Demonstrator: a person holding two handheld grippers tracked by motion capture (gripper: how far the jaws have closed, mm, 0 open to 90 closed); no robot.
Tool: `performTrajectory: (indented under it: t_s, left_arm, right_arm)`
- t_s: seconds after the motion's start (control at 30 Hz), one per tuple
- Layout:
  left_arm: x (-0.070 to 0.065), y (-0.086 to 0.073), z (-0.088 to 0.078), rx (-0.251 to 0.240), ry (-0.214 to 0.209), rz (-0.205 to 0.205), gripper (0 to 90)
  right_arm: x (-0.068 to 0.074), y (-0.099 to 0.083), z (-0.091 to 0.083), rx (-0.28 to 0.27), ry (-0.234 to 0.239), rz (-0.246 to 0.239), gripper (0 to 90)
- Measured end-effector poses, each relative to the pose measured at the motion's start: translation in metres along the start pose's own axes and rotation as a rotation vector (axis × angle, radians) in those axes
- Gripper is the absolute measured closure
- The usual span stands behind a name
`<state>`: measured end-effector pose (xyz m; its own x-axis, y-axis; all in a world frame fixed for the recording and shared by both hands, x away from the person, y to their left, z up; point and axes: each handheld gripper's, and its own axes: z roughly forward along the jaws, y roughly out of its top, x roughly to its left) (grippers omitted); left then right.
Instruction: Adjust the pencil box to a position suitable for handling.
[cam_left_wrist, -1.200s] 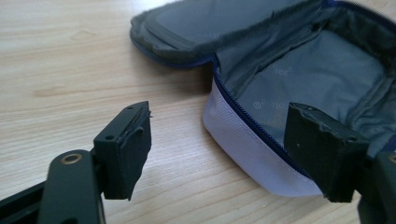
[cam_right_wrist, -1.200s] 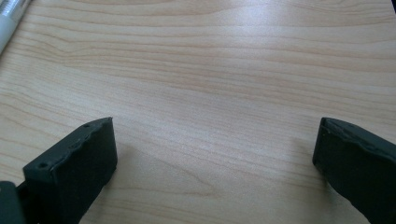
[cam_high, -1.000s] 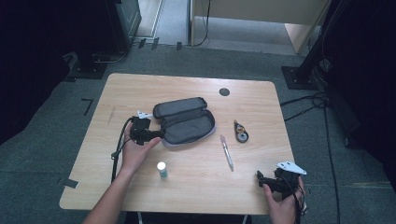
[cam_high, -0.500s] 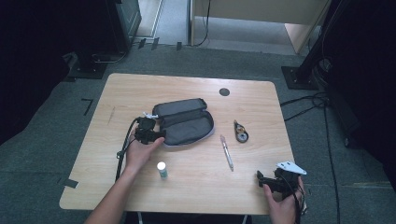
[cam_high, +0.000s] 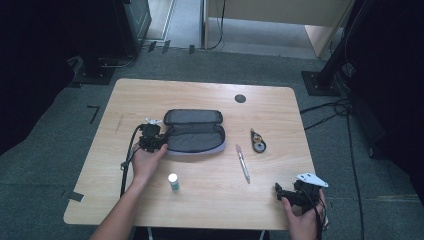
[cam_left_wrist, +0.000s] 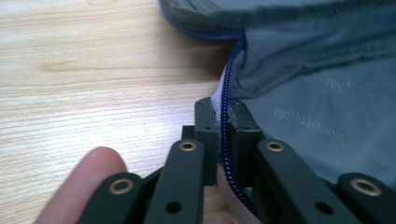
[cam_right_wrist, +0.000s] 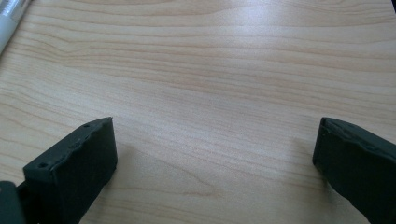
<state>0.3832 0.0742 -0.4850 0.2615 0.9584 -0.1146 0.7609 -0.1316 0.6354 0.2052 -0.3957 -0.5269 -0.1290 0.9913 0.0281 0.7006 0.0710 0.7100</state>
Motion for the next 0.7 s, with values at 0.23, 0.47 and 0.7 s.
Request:
performTrajectory:
  t_s: [0.23,0.47,0.7]
  left_arm:
    - [0.003,-0.009,-0.007,-0.011,-0.018,-0.017,88.4]
    - [0.0,-0.021,-0.016,-0.014,-0.006,-0.004,88.4]
    - [-0.005,-0.031,-0.021,-0.015,-0.039,0.016,86.2]
  right_arm:
    - [0.0,0.0,0.0,0.001,0.0,-0.001,0.0]
    - [0.0,0.0,0.0,0.001,0.001,-0.002,0.0]
    - [0.0,0.0,0.0,0.0,0.0,0.0,0.0]
